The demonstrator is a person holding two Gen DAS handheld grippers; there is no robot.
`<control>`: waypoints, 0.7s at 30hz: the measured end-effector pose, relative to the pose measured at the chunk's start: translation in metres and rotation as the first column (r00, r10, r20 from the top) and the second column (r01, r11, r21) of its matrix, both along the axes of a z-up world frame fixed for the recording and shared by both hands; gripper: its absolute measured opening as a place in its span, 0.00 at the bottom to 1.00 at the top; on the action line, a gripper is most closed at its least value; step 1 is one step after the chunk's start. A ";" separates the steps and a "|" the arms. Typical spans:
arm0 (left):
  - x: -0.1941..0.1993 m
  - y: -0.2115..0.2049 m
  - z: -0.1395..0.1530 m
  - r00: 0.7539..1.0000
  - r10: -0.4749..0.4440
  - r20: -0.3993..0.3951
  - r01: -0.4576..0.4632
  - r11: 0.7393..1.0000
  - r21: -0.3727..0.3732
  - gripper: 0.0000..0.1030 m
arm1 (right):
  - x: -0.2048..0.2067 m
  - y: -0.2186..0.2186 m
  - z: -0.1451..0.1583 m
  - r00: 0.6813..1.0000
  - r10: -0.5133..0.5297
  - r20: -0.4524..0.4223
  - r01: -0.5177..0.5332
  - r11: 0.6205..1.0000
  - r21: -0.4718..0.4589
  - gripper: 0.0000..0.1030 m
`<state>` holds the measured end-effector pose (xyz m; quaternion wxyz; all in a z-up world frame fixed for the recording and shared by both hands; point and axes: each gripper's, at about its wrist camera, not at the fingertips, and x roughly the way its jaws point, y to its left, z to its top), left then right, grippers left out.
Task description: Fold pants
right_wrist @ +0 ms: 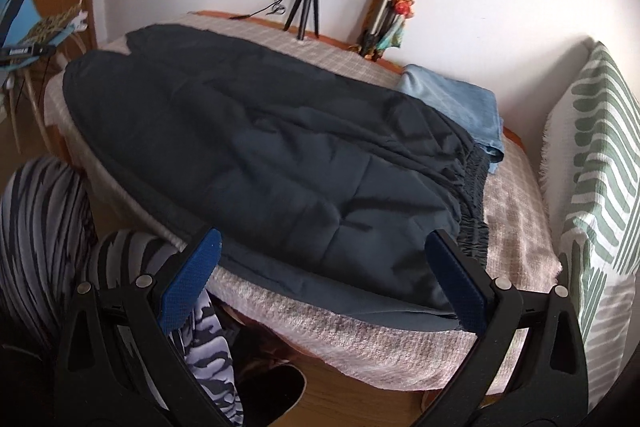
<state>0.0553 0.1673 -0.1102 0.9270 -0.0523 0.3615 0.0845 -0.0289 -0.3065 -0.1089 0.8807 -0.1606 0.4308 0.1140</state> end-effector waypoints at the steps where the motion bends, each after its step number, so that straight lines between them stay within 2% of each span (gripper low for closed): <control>1: 0.001 0.005 -0.004 1.000 0.010 -0.016 -0.010 1.000 0.001 0.98 | 0.000 0.003 -0.006 1.000 0.027 -0.010 -0.028 1.000 -0.012 1.00; 4: 0.007 0.021 -0.021 0.997 0.032 -0.064 -0.032 0.999 0.009 0.98 | -0.001 0.019 -0.020 0.995 0.101 0.021 -0.100 0.994 -0.038 1.00; 8: 0.013 0.035 -0.036 0.994 0.041 -0.102 -0.037 0.999 0.035 0.98 | 0.007 0.037 -0.034 0.985 0.175 -0.004 -0.175 0.982 -0.072 0.99; 11: 0.015 0.052 -0.044 0.991 0.056 -0.123 -0.055 0.998 0.017 0.98 | 0.016 0.050 -0.050 0.976 0.214 -0.046 -0.219 0.969 -0.118 0.89; 14: 0.016 0.075 -0.050 0.986 0.077 -0.145 -0.080 0.997 -0.020 0.98 | 0.019 0.061 -0.060 0.966 0.246 -0.076 -0.254 0.957 -0.138 0.75; 15: 0.015 0.083 -0.051 0.985 0.091 -0.148 -0.096 0.995 -0.024 0.98 | 0.020 0.064 -0.060 0.965 0.251 -0.080 -0.261 0.955 -0.143 0.68; 16: 0.015 0.092 -0.051 0.982 0.111 -0.152 -0.116 0.993 -0.025 0.98 | 0.020 0.067 -0.061 0.964 0.254 -0.080 -0.264 0.953 -0.147 0.57; 17: 0.014 0.101 -0.051 0.979 0.130 -0.154 -0.135 0.991 -0.021 0.98 | 0.023 0.070 -0.063 0.964 0.253 -0.083 -0.263 0.953 -0.151 0.50; 19: 0.016 0.118 -0.051 0.975 0.156 -0.160 -0.161 0.987 -0.017 0.98 | 0.027 0.071 -0.062 0.964 0.244 -0.105 -0.257 0.956 -0.138 0.28; 21: 0.021 0.136 -0.053 0.970 0.173 -0.170 -0.182 0.982 -0.039 0.98 | 0.032 0.071 -0.059 0.965 0.237 -0.115 -0.250 0.961 -0.116 0.22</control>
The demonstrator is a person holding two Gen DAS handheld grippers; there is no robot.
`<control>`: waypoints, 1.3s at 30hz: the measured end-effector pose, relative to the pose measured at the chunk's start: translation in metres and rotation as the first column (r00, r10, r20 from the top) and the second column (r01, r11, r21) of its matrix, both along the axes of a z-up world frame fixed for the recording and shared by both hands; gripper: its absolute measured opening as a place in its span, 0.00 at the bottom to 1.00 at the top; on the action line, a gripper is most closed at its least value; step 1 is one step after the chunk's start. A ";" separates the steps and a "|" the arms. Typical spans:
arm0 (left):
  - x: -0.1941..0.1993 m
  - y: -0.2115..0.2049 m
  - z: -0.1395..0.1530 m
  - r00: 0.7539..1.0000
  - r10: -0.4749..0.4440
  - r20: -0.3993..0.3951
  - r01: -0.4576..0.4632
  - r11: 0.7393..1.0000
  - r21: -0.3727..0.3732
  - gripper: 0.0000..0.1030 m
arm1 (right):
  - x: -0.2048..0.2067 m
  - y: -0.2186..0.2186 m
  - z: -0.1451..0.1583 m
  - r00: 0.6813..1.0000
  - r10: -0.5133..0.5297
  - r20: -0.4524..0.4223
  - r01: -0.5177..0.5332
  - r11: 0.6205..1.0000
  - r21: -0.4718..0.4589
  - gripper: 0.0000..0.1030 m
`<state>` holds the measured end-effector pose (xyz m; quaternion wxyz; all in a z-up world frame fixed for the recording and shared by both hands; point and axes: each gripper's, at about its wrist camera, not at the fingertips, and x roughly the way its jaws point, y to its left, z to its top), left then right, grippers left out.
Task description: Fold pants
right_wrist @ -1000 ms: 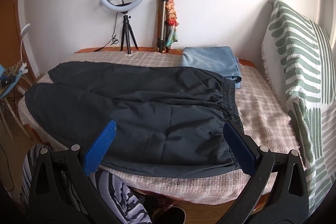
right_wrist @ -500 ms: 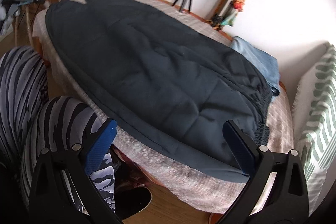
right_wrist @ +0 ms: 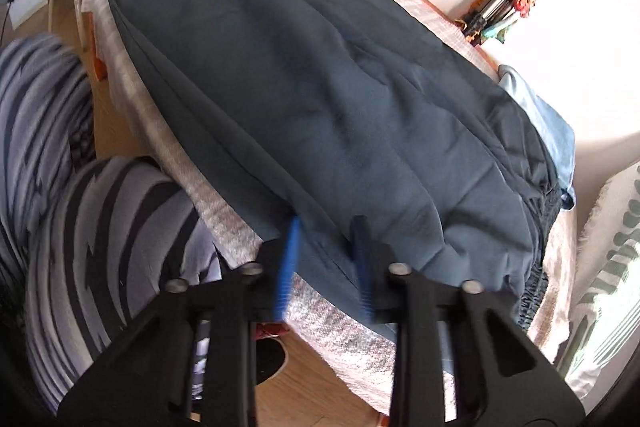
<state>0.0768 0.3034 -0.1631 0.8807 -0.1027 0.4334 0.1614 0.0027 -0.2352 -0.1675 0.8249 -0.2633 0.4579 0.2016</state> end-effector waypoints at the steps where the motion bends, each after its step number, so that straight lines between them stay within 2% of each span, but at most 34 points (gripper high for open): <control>1: 0.004 0.011 -0.002 1.000 0.018 -0.005 -0.018 0.999 -0.031 0.98 | 0.002 0.001 0.003 1.000 -0.004 0.003 0.004 1.000 0.001 0.19; 4: 0.018 0.035 -0.010 0.998 0.051 -0.024 -0.054 0.994 -0.099 0.97 | 0.010 0.002 0.008 1.000 -0.014 0.022 0.015 1.000 -0.009 0.16; 11: 0.061 0.072 -0.032 0.992 0.104 -0.075 -0.115 0.979 -0.171 0.96 | 0.025 0.004 0.016 0.999 -0.026 0.029 0.027 0.999 -0.019 0.16; 16: 0.079 0.096 -0.051 0.978 0.176 -0.114 -0.201 0.941 -0.272 0.95 | 0.027 0.007 0.017 0.999 -0.027 0.027 0.027 0.999 -0.018 0.16; 19: 0.082 0.101 -0.061 0.972 0.194 -0.129 -0.226 0.921 -0.316 0.89 | 0.030 0.008 0.016 0.999 -0.024 0.026 0.025 0.999 -0.027 0.16; 23: 0.084 0.107 -0.070 0.960 0.234 -0.151 -0.272 0.902 -0.334 0.73 | 0.033 0.010 0.014 0.999 -0.018 0.030 0.019 0.999 -0.035 0.16; 24: 0.085 0.108 -0.070 0.961 0.236 -0.147 -0.272 0.904 -0.330 0.73 | 0.034 0.010 0.014 0.999 -0.018 0.031 0.019 0.999 -0.035 0.16; 30: 0.090 0.107 -0.068 0.961 0.229 -0.152 -0.264 0.921 -0.285 0.54 | 0.034 0.011 0.012 0.999 -0.019 0.039 0.021 0.999 -0.046 0.16; 32: 0.089 0.108 -0.067 0.963 0.234 -0.137 -0.265 0.917 -0.299 0.42 | 0.032 0.012 0.010 1.000 -0.006 0.029 0.007 0.999 -0.043 0.16; 35: 0.088 0.109 -0.068 0.963 0.235 -0.129 -0.265 0.911 -0.316 0.39 | 0.027 0.012 0.007 1.000 0.015 0.016 -0.015 0.999 -0.044 0.16; 36: 0.089 0.108 -0.068 0.964 0.231 -0.131 -0.261 0.915 -0.308 0.39 | 0.024 0.011 0.007 1.000 0.025 0.005 -0.024 0.999 -0.035 0.18; 37: 0.089 0.107 -0.067 0.965 0.228 -0.131 -0.258 0.919 -0.298 0.39 | 0.021 0.009 0.007 0.999 0.033 -0.012 -0.034 0.999 -0.019 0.26; 38: 0.089 0.106 -0.067 0.965 0.226 -0.132 -0.256 0.924 -0.286 0.34 | 0.019 0.007 0.008 0.999 0.037 -0.023 -0.037 0.999 -0.006 0.32; 39: 0.089 0.105 -0.067 0.965 0.227 -0.133 -0.255 0.927 -0.275 0.32 | 0.014 0.004 0.009 0.998 0.045 -0.031 -0.045 0.999 0.013 0.47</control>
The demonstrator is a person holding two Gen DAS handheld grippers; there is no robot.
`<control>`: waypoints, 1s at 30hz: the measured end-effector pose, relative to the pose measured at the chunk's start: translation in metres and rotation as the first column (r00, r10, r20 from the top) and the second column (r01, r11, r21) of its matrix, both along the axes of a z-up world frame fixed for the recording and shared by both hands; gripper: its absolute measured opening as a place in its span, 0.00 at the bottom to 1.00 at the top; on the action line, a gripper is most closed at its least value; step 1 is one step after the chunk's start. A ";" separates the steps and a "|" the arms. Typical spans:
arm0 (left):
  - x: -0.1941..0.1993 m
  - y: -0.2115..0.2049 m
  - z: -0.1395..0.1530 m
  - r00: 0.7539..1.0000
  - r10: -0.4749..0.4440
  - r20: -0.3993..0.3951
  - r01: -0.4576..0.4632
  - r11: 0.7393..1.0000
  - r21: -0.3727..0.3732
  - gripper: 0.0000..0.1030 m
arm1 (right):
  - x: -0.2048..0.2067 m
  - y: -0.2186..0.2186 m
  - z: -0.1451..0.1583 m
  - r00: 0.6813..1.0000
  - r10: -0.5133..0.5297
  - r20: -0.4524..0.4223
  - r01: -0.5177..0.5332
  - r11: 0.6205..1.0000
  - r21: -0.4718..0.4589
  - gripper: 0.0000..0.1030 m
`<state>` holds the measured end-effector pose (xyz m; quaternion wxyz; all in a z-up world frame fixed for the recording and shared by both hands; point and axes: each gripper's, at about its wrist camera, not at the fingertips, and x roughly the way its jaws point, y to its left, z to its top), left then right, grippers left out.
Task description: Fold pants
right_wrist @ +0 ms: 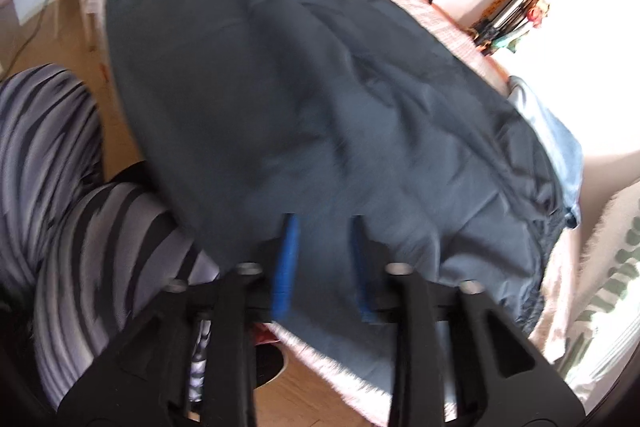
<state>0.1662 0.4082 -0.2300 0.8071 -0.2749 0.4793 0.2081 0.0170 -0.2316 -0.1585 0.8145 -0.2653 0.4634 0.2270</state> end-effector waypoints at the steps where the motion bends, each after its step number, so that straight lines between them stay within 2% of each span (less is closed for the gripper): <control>1: 0.000 0.000 0.000 1.000 -0.001 0.002 0.001 1.000 0.002 0.29 | -0.006 -0.004 0.002 1.000 0.011 -0.001 -0.011 1.000 0.018 0.56; 4: -0.001 0.000 0.001 0.999 -0.005 0.032 0.005 1.000 -0.010 0.24 | -0.021 -0.011 0.004 0.999 0.049 -0.014 -0.048 0.998 0.038 0.61; 11: 0.004 -0.010 0.005 0.998 -0.035 0.054 0.033 0.999 0.037 0.18 | -0.024 -0.008 -0.019 0.997 0.068 -0.039 -0.069 0.996 -0.049 0.60; 12: 0.006 -0.012 0.006 0.998 -0.038 0.053 0.036 0.998 0.048 0.18 | -0.023 -0.007 -0.021 0.997 0.072 -0.042 -0.074 0.996 -0.049 0.49; 13: 0.006 -0.013 0.006 0.998 -0.040 0.054 0.038 0.998 0.052 0.17 | -0.023 -0.005 -0.022 0.996 0.075 -0.043 -0.077 0.996 -0.052 0.28; 14: 0.007 -0.014 0.007 0.998 -0.043 0.055 0.040 0.998 0.056 0.17 | -0.022 -0.003 -0.022 0.996 0.073 -0.041 -0.076 0.995 -0.064 0.16; 15: 0.007 -0.014 0.007 0.997 -0.044 0.056 0.041 0.998 0.057 0.17 | -0.020 -0.002 -0.020 0.997 0.065 -0.035 -0.067 0.995 -0.071 0.09; 21: 0.003 -0.014 0.020 0.992 -0.034 0.118 0.026 0.997 0.066 0.14 | 0.000 -0.009 0.022 0.998 0.001 0.069 0.001 0.999 -0.032 0.06; 30: 0.029 -0.021 0.054 0.978 -0.059 0.201 0.043 0.995 0.086 0.13 | 0.074 -0.001 0.073 0.964 -0.004 0.265 0.044 0.988 -0.146 0.03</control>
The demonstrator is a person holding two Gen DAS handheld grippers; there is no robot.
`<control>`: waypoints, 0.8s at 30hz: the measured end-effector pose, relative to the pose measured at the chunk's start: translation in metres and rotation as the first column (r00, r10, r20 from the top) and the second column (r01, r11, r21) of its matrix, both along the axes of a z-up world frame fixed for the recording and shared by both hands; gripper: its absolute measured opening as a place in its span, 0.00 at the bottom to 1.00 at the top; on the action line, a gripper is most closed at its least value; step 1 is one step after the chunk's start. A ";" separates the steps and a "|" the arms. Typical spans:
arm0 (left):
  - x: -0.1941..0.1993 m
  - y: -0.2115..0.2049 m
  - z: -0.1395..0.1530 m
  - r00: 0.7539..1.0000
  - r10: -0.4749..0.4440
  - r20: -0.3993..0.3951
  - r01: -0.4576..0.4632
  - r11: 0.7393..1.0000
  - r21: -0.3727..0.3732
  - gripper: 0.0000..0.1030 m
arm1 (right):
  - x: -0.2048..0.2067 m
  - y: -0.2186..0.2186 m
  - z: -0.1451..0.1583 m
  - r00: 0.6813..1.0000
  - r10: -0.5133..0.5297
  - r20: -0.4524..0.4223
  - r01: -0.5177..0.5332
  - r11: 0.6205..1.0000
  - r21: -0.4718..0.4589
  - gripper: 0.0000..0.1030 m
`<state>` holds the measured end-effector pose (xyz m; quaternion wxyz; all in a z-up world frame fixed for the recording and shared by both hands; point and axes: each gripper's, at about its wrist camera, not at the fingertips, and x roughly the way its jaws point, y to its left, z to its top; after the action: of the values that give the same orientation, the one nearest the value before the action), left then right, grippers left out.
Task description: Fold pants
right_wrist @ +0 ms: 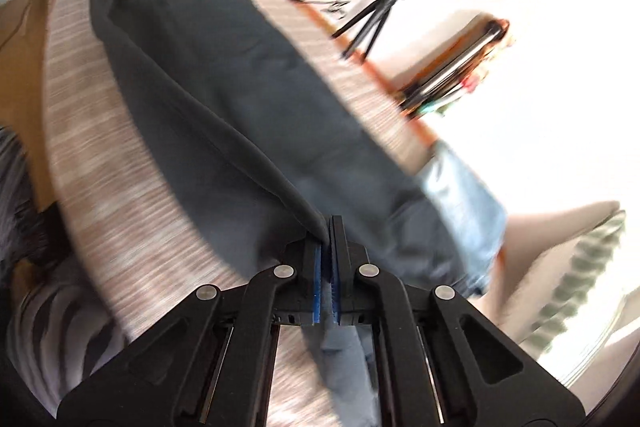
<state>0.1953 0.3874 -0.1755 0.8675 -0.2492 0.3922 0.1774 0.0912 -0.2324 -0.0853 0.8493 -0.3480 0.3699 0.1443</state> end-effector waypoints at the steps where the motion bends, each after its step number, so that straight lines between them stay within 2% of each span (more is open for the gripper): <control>1: 0.007 -0.001 0.004 1.000 -0.004 0.007 0.004 1.000 -0.001 0.13 | 0.014 -0.001 0.004 1.000 -0.011 0.015 0.011 1.000 -0.008 0.03; 6: 0.052 -0.014 0.024 0.999 -0.042 0.015 0.042 0.998 0.042 0.13 | 0.076 -0.006 0.013 0.996 -0.070 0.064 0.072 0.997 -0.026 0.03; 10: 0.099 -0.022 0.027 0.998 -0.055 0.005 0.055 0.997 0.049 0.13 | 0.133 -0.017 -0.001 0.990 -0.119 0.072 0.123 0.991 -0.054 0.03; 13: 0.137 -0.027 0.020 0.998 -0.054 -0.013 0.055 0.997 0.045 0.13 | 0.173 -0.025 -0.018 0.987 -0.149 0.053 0.152 0.986 -0.063 0.03; 18: 0.198 -0.043 -0.004 0.996 -0.061 -0.071 0.067 0.994 0.082 0.13 | 0.220 -0.035 -0.057 0.979 -0.205 -0.015 0.203 0.977 -0.067 0.03; 24: 0.238 -0.047 -0.025 0.991 -0.073 -0.111 0.081 0.994 0.072 0.17 | 0.239 -0.037 -0.095 0.973 -0.218 -0.069 0.210 0.971 -0.111 0.03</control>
<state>0.4331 0.3403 -0.2003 0.8602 -0.1906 0.4407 0.1720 0.3302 -0.2695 -0.1806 0.8252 -0.3432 0.4462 0.0467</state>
